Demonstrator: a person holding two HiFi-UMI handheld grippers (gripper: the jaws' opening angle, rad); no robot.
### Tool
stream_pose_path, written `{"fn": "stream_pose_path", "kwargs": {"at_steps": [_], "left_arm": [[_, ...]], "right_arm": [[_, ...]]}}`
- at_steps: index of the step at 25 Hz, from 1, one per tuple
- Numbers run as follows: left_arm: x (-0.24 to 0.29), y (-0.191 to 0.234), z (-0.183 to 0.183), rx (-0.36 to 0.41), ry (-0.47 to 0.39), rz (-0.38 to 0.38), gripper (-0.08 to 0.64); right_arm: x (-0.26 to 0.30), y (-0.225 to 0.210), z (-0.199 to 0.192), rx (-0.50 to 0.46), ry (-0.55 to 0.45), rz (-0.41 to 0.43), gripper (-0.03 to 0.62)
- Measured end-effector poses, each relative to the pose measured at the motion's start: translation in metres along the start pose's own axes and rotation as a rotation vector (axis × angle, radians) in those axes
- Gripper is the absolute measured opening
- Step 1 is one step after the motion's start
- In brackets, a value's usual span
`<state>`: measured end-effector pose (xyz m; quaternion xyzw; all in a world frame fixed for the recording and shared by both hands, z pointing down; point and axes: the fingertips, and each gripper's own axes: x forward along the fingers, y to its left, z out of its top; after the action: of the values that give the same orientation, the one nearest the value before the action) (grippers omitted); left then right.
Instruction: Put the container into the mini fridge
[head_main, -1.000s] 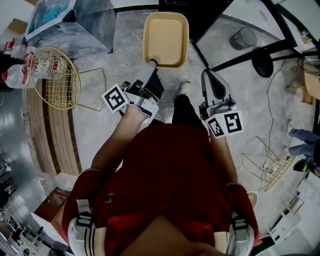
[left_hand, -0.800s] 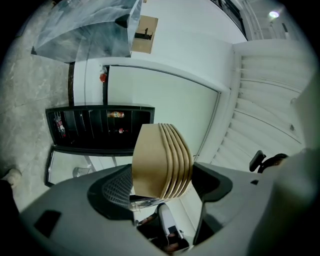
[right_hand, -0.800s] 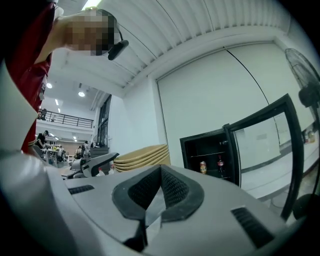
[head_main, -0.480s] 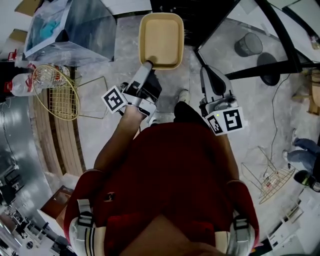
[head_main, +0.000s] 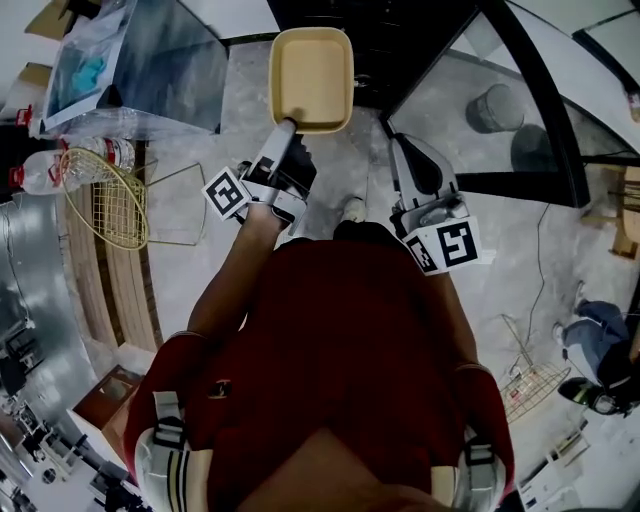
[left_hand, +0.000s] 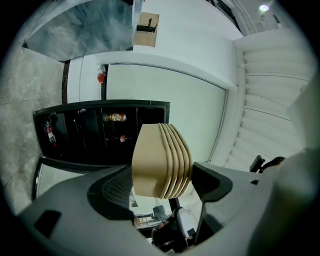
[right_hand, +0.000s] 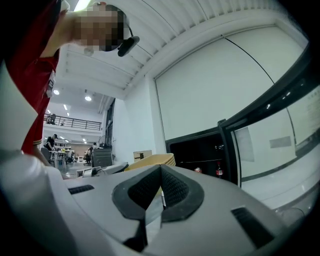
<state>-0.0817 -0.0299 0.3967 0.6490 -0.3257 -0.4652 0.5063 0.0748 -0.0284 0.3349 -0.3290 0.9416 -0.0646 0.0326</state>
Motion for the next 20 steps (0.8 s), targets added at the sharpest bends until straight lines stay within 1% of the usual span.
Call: {"fn": "stream_pose_path", "kwargs": {"at_steps": [5, 11, 16, 20], "left_arm": [[0.033, 0.018, 0.006, 0.005, -0.030, -0.002, 0.377], [0.057, 0.041, 0.016, 0.025, -0.039, 0.022, 0.377], [0.073, 0.056, 0.023, 0.020, -0.042, 0.038, 0.377], [0.088, 0.070, 0.032, 0.022, -0.030, 0.038, 0.377]], "right_arm": [[0.010, -0.029, -0.002, 0.016, 0.017, 0.022, 0.000], [0.015, -0.043, -0.010, 0.043, 0.044, 0.026, 0.000], [0.016, -0.049, -0.013, 0.050, 0.060, 0.012, 0.000], [0.023, -0.060, -0.015, 0.046, 0.068, -0.017, 0.000]]}}
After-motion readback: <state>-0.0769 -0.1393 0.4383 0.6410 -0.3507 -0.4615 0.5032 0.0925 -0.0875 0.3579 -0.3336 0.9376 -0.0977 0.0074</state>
